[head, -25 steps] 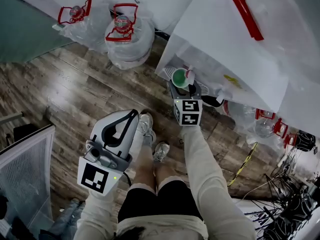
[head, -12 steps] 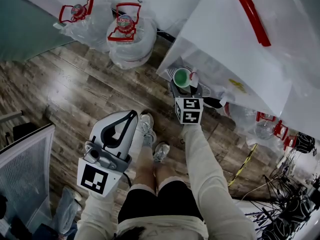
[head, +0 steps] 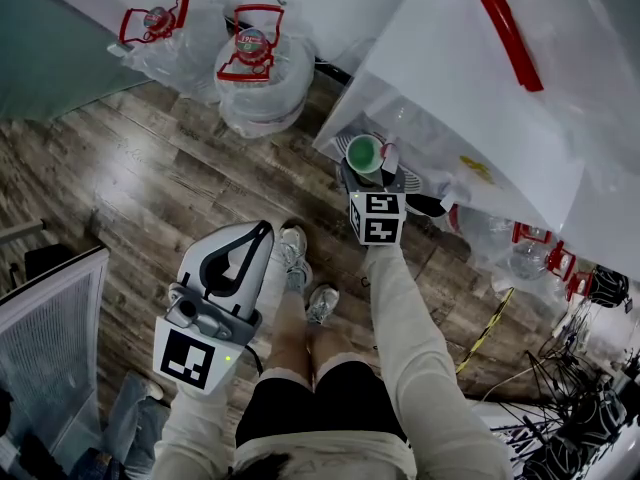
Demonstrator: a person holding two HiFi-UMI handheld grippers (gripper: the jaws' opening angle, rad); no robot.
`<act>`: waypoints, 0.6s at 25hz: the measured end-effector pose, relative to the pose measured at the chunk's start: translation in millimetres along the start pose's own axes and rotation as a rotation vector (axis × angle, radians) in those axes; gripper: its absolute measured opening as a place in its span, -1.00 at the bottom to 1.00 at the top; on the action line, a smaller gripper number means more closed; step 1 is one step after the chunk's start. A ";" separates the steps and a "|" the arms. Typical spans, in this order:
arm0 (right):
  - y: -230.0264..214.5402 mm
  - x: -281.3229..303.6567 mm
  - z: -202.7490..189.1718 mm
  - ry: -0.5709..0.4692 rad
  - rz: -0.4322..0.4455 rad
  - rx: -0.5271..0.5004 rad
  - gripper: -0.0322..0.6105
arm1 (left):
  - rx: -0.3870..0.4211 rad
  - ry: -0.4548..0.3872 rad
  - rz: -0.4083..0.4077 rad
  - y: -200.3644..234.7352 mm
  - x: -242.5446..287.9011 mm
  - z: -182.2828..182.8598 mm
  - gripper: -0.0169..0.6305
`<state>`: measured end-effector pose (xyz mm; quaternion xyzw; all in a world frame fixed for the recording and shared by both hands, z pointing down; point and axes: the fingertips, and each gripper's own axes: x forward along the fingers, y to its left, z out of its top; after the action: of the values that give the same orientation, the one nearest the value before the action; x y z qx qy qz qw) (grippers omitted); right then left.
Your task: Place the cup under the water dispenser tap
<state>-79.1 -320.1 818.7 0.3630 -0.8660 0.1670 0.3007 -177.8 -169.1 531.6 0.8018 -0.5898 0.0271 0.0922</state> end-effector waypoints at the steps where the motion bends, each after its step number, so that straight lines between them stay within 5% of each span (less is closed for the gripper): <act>1: 0.1 -0.2 -0.7 0.005 -0.001 -0.004 0.02 | 0.001 -0.001 0.001 0.3 -0.8 0.3 -0.93; 15: 3.2 -33.0 -6.7 -0.015 0.010 -0.004 0.11 | 0.022 -0.021 -0.010 -12.8 -3.1 10.7 -0.93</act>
<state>-60.4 -297.1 802.4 0.3592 -0.8704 0.1640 0.2940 -167.2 -164.4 519.1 0.8059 -0.5865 0.0245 0.0772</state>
